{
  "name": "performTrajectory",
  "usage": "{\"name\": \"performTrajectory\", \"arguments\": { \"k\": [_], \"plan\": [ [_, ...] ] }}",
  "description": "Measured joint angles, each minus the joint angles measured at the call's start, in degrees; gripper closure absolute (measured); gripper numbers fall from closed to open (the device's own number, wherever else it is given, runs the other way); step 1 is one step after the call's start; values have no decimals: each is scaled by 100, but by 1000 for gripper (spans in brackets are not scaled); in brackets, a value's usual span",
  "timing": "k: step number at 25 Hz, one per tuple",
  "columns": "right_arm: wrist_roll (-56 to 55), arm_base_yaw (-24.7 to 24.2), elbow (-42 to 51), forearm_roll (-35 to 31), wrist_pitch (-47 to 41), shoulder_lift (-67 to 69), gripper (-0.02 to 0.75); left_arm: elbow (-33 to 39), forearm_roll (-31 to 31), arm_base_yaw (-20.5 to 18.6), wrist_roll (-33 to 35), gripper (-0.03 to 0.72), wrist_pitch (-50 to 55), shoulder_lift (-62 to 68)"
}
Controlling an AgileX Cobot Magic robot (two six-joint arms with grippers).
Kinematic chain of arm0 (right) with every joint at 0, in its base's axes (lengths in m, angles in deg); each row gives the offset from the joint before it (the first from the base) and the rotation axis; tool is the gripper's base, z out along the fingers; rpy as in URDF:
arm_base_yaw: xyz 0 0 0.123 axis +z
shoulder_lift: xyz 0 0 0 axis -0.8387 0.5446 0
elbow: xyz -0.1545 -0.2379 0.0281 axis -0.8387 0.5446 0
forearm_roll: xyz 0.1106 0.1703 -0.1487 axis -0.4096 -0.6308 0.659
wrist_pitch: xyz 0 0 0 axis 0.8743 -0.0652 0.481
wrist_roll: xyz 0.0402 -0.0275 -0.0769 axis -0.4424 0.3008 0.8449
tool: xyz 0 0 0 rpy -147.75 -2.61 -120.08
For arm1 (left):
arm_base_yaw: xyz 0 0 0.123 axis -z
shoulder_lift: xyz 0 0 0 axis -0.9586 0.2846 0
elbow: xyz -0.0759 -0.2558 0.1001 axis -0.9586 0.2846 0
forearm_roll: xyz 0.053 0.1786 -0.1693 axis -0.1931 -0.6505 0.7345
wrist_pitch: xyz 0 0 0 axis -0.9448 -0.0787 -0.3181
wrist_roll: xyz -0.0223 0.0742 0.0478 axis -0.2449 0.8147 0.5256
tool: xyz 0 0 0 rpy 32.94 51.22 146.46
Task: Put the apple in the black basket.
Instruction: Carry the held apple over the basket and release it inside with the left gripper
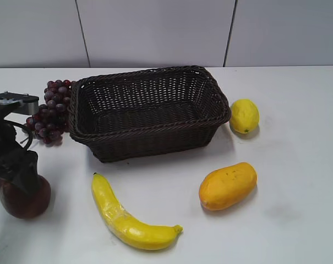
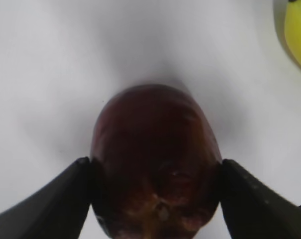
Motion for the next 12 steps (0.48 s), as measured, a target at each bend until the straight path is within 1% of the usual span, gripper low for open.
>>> {"name": "performTrajectory", "arguments": {
  "k": [8,10,12],
  "plan": [
    [0,0,0,0,0,0,200,-2,24,0,0,115,195,-50],
    [0,0,0,0,0,0,200,-137,-10,0,0,116,423,-81],
    [0,0,0,0,0,0,200,-475,-21,0,0,116,725,-93]
  ]
}}
